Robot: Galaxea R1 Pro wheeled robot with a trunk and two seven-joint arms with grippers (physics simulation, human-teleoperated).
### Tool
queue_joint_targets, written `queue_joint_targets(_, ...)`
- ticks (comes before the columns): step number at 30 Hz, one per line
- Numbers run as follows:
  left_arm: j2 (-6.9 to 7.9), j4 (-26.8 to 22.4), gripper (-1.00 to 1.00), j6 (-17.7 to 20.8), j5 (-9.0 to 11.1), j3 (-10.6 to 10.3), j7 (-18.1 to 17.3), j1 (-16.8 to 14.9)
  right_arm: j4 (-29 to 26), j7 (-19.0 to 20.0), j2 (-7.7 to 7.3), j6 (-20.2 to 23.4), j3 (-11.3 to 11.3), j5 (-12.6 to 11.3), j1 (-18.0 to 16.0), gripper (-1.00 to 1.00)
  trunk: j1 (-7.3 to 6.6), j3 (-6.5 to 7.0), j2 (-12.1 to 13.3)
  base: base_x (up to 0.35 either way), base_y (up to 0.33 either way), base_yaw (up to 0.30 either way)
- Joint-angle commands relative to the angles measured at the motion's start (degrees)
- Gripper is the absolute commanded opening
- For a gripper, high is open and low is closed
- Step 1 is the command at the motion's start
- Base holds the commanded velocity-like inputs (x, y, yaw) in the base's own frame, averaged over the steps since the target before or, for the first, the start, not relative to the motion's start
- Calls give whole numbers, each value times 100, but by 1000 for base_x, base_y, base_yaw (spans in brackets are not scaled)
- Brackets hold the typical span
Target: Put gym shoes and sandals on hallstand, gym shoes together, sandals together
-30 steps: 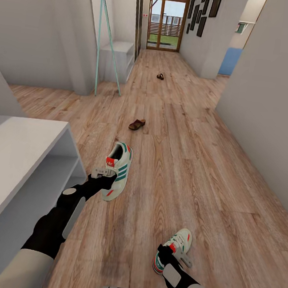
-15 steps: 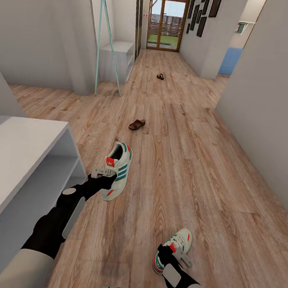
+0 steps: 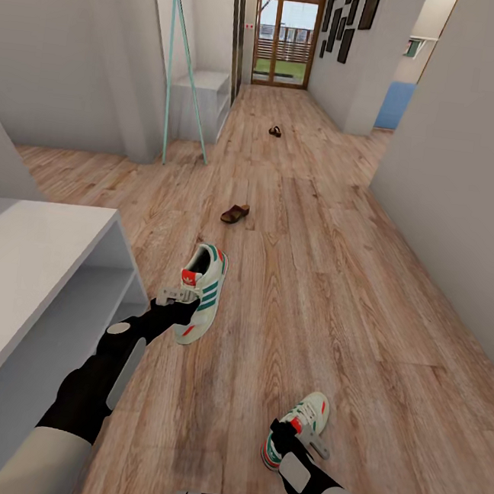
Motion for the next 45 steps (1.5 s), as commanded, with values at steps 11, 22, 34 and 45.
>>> queue_joint_targets(11,0,-1,-100,0,1,0,-1,0,0,3,0,0,0,0,0,100,0,-44,0,0,0,0)
queue_joint_targets(22,0,1,-100,0,1,0,-2,0,0,-1,0,0,2,0,0,100,0,-83,0,0,0,0)
queue_joint_targets(34,0,3,-100,0,1,0,-2,0,0,-4,0,0,2,0,-1,100,0,-126,0,0,0,34)
queue_joint_targets(45,0,3,-100,0,1,0,-1,0,0,-11,0,0,2,0,-2,100,0,-183,0,0,0,62)
